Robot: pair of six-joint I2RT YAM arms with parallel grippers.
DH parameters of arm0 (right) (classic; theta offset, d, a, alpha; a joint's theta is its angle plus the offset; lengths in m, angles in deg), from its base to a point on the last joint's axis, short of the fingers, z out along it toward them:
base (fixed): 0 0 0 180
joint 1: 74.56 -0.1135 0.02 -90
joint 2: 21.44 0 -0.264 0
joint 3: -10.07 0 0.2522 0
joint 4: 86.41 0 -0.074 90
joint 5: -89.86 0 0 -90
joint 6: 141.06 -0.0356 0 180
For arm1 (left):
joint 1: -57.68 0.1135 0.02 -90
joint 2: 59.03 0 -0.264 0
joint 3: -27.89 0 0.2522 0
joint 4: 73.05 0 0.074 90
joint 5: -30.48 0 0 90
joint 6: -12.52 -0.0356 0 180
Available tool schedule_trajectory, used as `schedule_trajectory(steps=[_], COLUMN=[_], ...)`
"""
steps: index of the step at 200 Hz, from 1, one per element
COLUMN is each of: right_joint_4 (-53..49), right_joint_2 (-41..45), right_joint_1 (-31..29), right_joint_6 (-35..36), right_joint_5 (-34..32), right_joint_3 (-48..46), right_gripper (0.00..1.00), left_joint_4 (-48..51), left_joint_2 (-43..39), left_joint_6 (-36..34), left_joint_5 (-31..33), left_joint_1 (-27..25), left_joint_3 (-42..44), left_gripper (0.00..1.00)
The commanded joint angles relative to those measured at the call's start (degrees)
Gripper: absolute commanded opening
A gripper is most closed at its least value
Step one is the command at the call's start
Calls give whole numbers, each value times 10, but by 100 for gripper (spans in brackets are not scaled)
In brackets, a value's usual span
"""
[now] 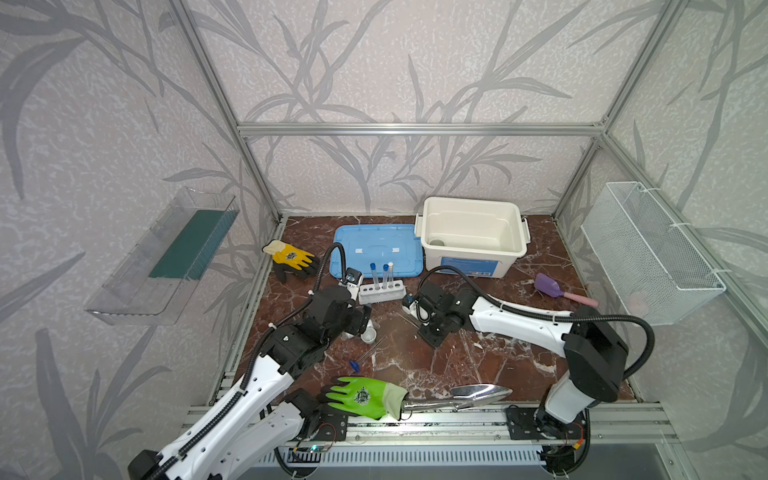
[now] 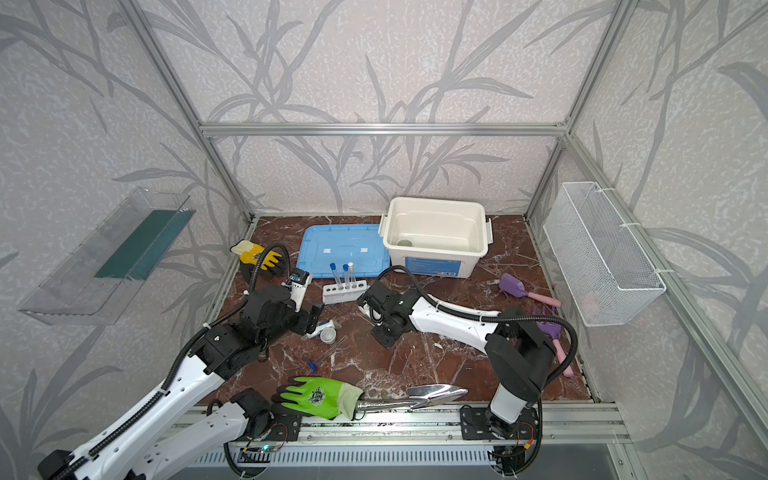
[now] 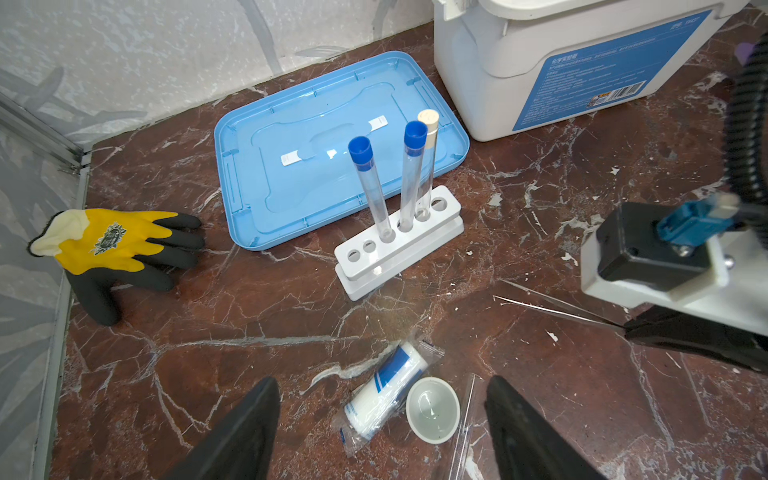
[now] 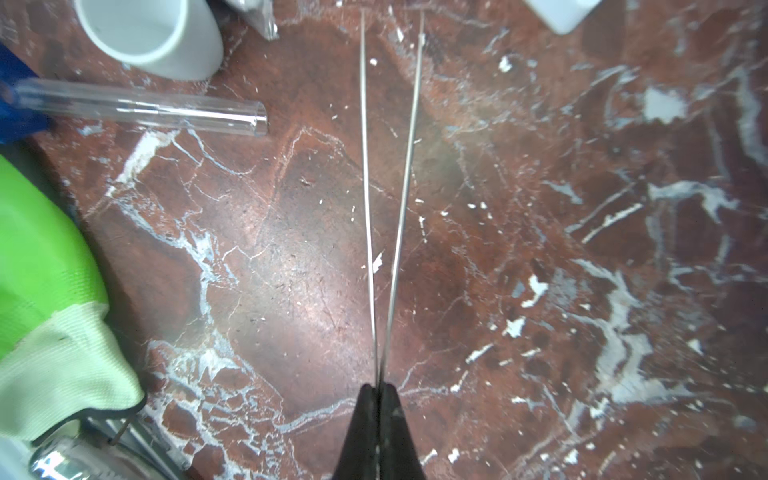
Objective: Organize the chemistry lab equipment
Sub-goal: 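Lower the right gripper and close it on the metal tweezers, then lift the tweezers with the right gripper and carry them over the tub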
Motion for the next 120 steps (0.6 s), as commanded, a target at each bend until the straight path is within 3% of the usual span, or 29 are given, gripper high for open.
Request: schedule_trajectory(steps=[1,55,120], right_joint_4=[-44,-92,-137], right_joint_2=[55,125,69], right_joint_1=[22,76,181], right_joint_6=[-9,14,8], right_joint_5=[-12,-48,-70], right_joint_3=[28,95,272], right_gripper=[0,0,0], left_joint_4=[-60,-161,-273], left_joint_2=[-2,49,138], left_joint_6=[9,-15,-46], left_joint_5=[-36,-75,-115], left_joint_1=[-1,-2,-1], left_joint_3=[7,-8,-59], left_gripper=[79,79,79])
